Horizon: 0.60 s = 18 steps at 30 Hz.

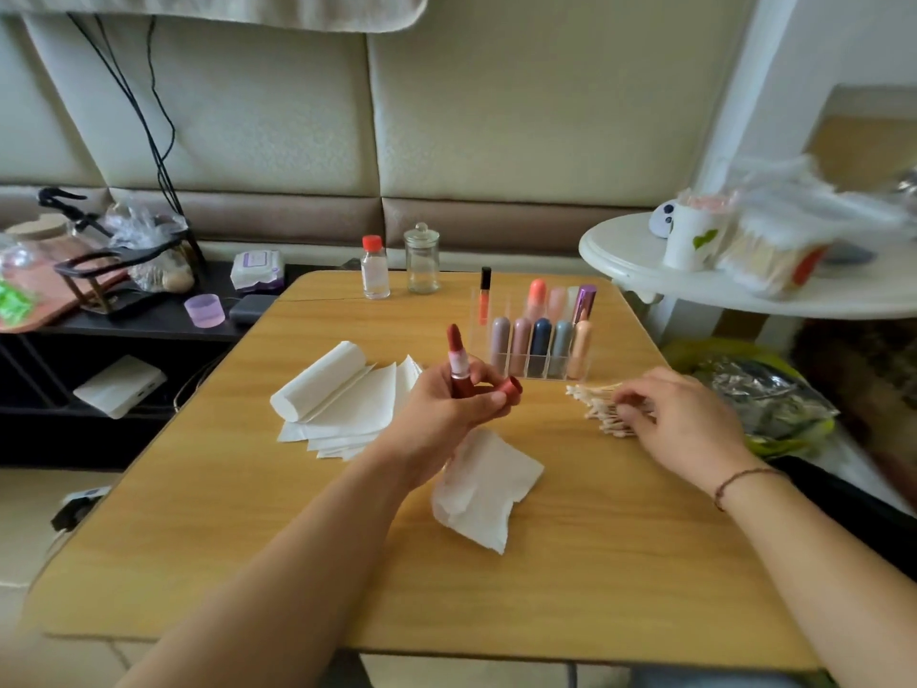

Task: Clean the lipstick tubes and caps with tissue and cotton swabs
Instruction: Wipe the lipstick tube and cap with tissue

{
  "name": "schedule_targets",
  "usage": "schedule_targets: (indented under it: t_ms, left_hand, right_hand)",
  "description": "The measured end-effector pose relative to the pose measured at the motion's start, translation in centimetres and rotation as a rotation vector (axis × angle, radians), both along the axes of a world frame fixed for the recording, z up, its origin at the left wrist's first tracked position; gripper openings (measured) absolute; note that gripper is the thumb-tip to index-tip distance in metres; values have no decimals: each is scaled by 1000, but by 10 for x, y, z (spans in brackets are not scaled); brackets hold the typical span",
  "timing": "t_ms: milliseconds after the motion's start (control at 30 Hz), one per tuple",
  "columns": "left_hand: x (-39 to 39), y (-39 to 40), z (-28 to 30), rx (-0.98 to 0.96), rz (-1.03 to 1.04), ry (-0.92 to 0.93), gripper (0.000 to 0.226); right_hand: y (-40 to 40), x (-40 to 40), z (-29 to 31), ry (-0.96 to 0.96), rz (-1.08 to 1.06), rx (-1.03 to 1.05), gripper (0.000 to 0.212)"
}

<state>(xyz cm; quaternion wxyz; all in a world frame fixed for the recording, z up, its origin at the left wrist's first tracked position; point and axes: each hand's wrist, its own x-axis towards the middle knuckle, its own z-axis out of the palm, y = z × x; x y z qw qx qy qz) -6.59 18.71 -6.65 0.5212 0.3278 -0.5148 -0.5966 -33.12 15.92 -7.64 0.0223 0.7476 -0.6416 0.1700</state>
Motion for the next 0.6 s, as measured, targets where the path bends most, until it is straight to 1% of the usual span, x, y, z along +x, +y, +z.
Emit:
schedule_targets:
  t_ms: [100, 167, 267, 333, 367, 433, 500, 533, 600]
  left_hand:
    - [-6, -3, -6, -10, 42, -16, 30]
    - [-6, -4, -10, -24, 45, 15, 22]
    - [-4, -6, -14, -37, 30, 49, 23]
    - [-4, -7, -14, -48, 31, 26, 24]
    - [-5, -7, -13, -52, 37, -6, 25]
    - [-9, -7, -8, -88, 71, -144, 29]
    - [-13, -9, -2, -158, 94, -291, 23]
    - [-15, -11, 0, -184, 100, -337, 21]
    - [-17, -14, 0, -209, 118, -367, 26]
  right_hand:
    - [1, -1, -2, -24, 13, -36, 12]
    - [5, 0, -1, -8, 28, -47, 12]
    - [6, 1, 3, 92, 92, -71, 15]
    - [4, 3, 6, 152, 125, -45, 15]
    - [2, 3, 9, 162, 144, -23, 13]
    - [-1, 5, 16, 162, 176, 22, 5]
    - [-5, 7, 20, 169, 185, 66, 2]
    - [-7, 8, 21, 177, 185, 84, 3]
    - [-10, 8, 21, 186, 205, 67, 3]
